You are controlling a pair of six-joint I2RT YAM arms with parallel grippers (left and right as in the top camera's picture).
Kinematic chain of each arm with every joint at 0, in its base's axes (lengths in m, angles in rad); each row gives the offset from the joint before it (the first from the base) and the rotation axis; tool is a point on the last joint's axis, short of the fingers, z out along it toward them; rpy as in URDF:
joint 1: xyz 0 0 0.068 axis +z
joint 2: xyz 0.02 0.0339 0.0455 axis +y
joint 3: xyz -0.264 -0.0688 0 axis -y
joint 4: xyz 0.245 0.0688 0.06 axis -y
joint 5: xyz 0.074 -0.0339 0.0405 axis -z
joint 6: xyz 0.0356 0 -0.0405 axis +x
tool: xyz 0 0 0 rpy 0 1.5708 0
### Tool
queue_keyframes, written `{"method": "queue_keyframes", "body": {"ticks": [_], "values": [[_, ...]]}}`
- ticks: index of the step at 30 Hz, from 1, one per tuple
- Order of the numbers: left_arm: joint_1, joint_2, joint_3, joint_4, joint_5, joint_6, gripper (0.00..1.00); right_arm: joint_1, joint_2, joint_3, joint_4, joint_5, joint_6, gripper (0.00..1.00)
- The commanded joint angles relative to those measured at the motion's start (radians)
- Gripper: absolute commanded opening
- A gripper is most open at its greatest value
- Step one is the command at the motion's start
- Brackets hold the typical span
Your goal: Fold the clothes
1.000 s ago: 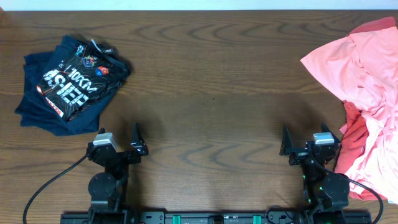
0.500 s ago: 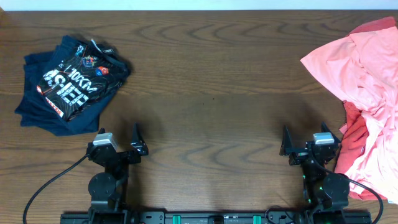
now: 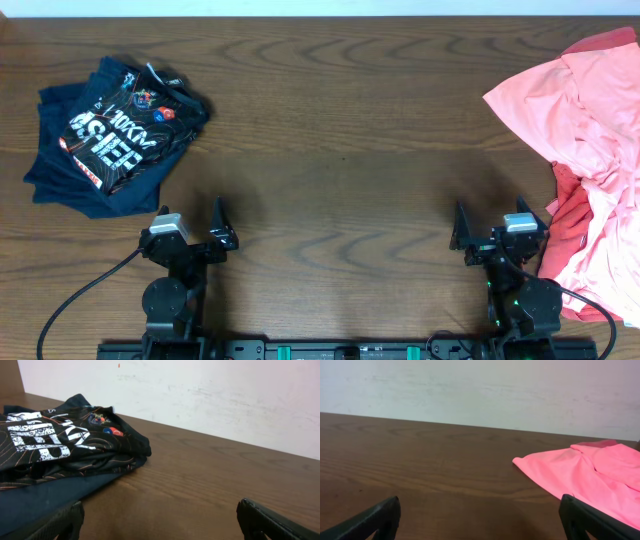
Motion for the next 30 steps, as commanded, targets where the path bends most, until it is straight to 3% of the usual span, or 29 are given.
{"method": "queue_keyframes", "body": {"ticks": [1, 11, 17, 23, 30], "values": [[0.003, -0.006, -0.032, -0.016, -0.002, 0.006, 0.98, -0.011, -0.001, -0.002, -0.004, -0.003, -0.012, 0.99], [0.003, 0.013, -0.002, -0.016, 0.021, -0.009, 0.98, -0.011, 0.036, 0.005, -0.013, 0.014, 0.003, 0.99], [0.003, 0.144, 0.109, -0.040, 0.071, -0.008, 0.98, -0.011, 0.150, 0.109, -0.101, 0.122, 0.003, 0.99], [0.003, 0.388, 0.338, -0.184, 0.074, -0.008, 0.98, -0.011, 0.378, 0.290, -0.217, 0.192, 0.029, 0.99], [0.003, 0.687, 0.650, -0.444, 0.075, 0.003, 0.98, -0.048, 0.783, 0.581, -0.456, 0.238, 0.067, 0.99]]}}
